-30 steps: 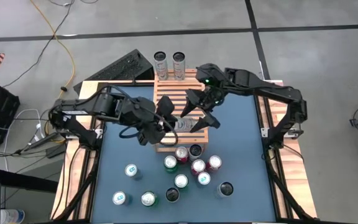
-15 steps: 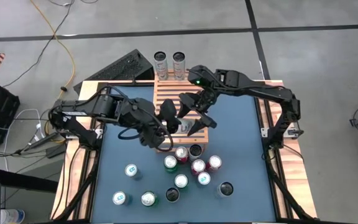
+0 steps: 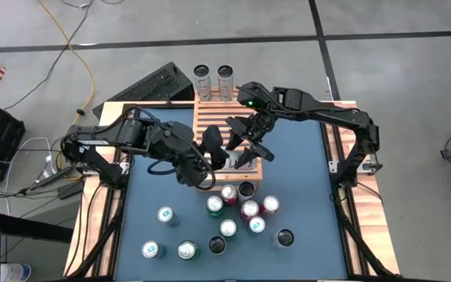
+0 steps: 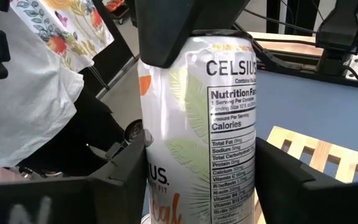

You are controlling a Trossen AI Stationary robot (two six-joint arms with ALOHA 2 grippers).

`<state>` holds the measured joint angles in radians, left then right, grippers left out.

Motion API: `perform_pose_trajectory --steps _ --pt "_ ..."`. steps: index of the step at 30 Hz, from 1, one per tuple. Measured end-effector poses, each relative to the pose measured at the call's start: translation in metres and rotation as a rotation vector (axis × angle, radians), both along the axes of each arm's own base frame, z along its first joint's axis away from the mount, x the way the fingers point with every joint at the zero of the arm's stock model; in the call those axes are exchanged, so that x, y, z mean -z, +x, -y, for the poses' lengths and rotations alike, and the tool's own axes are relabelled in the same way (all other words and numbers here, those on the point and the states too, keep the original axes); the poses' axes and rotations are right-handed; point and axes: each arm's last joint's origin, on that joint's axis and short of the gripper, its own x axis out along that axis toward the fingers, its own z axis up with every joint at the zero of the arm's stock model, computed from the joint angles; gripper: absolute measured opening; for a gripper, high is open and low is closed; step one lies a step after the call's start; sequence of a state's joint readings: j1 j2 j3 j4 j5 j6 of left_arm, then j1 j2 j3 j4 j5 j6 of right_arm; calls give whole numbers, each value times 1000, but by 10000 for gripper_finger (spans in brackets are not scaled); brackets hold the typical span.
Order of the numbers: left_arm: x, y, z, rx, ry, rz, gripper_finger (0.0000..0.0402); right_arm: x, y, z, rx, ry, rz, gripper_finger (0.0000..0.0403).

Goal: Place canned beverage on shelf
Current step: Put the white yellow soda can on the shelf aligned with the other white yellow soda cans

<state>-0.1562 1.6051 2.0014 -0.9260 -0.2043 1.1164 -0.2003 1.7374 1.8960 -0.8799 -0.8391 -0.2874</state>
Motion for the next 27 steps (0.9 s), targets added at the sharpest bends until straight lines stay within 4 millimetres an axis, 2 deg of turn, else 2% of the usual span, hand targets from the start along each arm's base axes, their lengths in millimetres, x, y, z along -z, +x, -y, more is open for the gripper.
perform_pose_trajectory --steps 7,14,20,27 --pt "0 1 0 0 -14 3 238 0 1 -5 -3 -18 7 205" --pt "-1 0 -1 -90 -68 18 272 -1 2 1 32 -35 26 202" --pt "-2 -2 1 -242 -53 52 293 -6 0 12 70 -49 42 202" --pt "-4 -4 2 -398 -13 100 303 -13 -5 35 141 -68 78 201"
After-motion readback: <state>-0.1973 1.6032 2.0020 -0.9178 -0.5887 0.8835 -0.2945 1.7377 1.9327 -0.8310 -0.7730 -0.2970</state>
